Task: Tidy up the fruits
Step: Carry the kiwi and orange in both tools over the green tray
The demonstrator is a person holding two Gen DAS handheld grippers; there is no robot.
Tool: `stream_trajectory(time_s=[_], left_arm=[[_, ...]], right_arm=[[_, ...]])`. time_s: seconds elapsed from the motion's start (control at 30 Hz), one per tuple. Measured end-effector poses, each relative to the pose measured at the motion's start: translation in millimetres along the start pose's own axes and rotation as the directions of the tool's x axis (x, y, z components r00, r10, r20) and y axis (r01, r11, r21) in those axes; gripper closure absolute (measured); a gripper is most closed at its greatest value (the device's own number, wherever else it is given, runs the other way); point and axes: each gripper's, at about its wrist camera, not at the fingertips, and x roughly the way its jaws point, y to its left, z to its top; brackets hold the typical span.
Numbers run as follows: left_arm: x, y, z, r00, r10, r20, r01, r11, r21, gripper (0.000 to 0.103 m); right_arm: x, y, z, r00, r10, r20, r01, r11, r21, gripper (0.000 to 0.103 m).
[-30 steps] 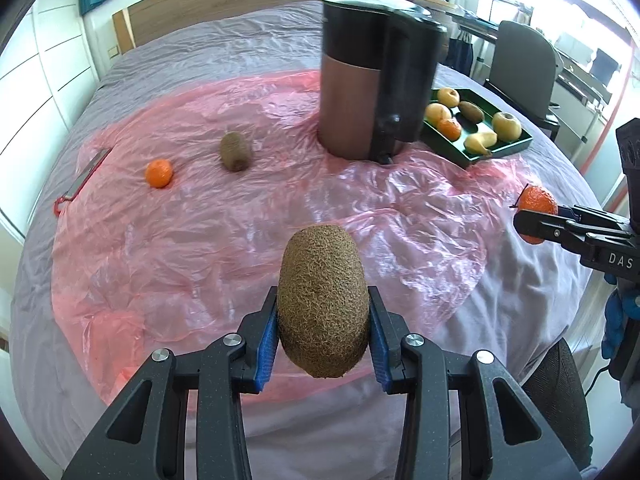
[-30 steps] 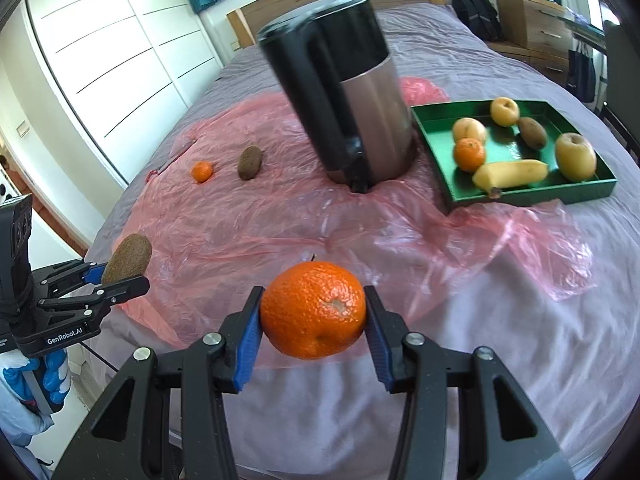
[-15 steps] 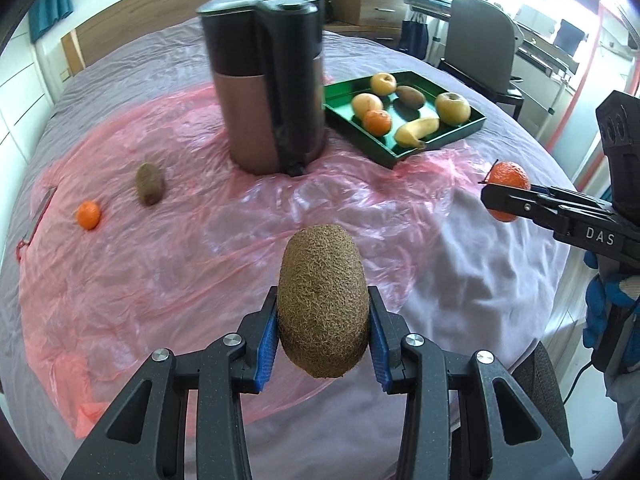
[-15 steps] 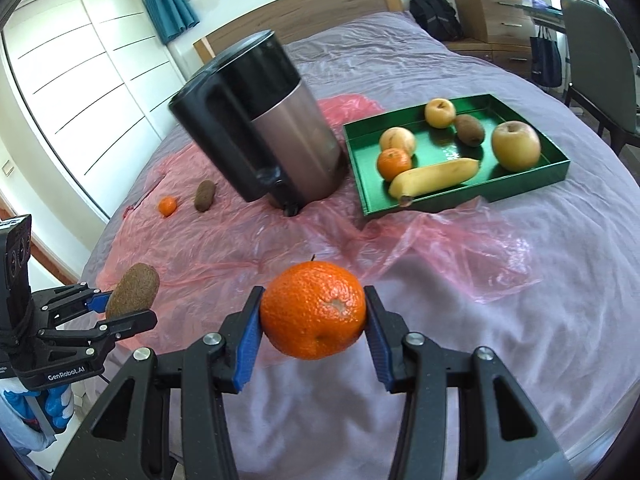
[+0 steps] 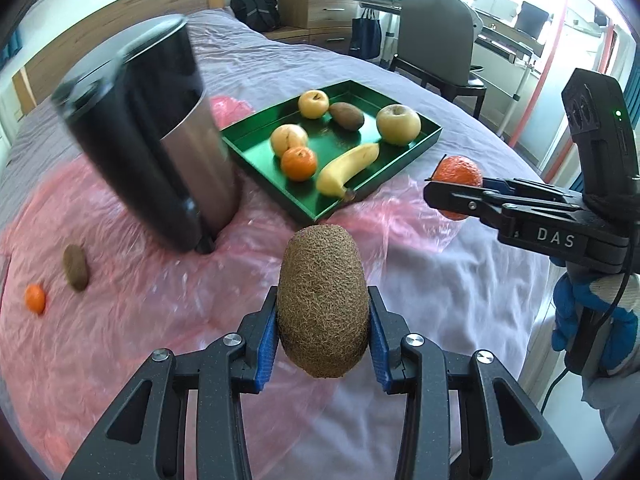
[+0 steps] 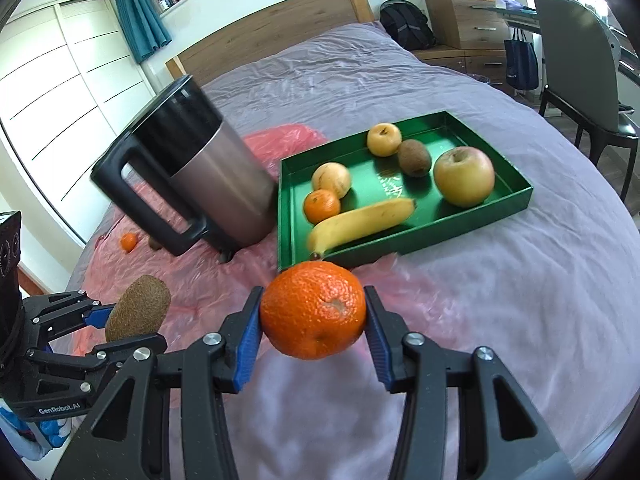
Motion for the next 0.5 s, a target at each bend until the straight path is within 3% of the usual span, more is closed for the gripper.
stream_trajectory(time_s=[0.5], left_arm=[[74.9,-11.8,80.8,1.0,0.003,-0.002,-0.003,1.0,0.02,0.068]], right_arm=[[72.7,-37.0,69.0,0.999,-0.041,-0.007,0.041,0.999,-0.031,0.044]])
